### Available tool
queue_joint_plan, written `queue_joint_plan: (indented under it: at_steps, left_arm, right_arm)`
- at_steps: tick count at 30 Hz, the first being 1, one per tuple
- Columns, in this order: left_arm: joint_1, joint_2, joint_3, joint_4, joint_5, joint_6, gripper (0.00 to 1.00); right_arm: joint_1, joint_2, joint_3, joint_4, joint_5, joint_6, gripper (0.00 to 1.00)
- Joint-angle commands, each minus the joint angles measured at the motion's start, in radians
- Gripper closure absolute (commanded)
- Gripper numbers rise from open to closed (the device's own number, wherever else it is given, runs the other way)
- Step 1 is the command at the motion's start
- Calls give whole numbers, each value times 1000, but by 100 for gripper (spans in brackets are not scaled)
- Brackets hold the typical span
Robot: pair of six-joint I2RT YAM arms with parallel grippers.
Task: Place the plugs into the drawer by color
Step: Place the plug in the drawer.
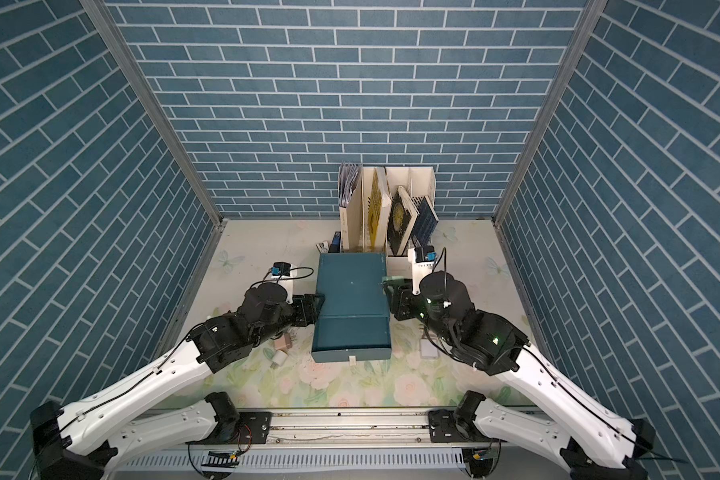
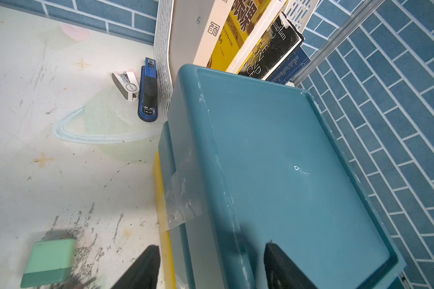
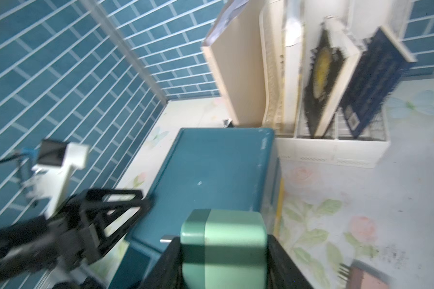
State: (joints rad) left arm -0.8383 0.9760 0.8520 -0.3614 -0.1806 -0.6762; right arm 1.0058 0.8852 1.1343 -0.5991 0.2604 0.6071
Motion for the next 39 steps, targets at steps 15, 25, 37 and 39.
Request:
queue_joint_plan:
  at_steps: [15, 25, 37, 39]
  left_arm:
    - [-6, -17, 29, -12, -40, -7, 29]
    - [-5, -15, 46, -23, -45, -5, 27]
    - [141, -29, 147, -247, -281, -2, 18]
    - [284, -35, 76, -213, -155, -4, 19]
  right_arm:
    - [364, 123, -57, -85, 141, 157, 100]
    - [365, 176, 11, -125, 227, 182, 24]
    - [327, 208, 148, -304, 476, 322, 22]
    - [266, 224, 152, -381, 477, 380, 23]
